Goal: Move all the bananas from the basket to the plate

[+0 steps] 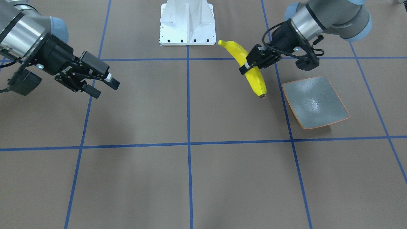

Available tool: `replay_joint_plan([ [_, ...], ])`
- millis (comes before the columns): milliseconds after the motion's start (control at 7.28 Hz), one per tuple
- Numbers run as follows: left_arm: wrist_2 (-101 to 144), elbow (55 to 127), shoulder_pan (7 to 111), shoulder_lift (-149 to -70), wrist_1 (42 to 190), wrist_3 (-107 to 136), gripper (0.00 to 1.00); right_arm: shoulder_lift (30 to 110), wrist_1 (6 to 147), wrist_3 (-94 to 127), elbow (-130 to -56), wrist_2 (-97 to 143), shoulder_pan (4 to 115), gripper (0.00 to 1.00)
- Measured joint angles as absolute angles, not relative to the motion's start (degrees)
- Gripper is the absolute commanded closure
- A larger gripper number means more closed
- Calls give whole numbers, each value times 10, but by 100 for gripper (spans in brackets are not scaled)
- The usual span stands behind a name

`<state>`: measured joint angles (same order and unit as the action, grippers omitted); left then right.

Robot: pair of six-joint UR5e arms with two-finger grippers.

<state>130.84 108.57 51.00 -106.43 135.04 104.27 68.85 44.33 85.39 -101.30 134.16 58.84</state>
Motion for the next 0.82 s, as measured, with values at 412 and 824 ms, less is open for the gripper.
replay_joint_plan([
  [412, 1393, 1036, 616, -987, 1349, 904, 100, 744, 445, 708, -953, 1341, 624, 0],
  [824, 1438, 948, 656, -963, 1350, 714, 100, 756, 446, 624, -895, 1349, 648, 0],
])
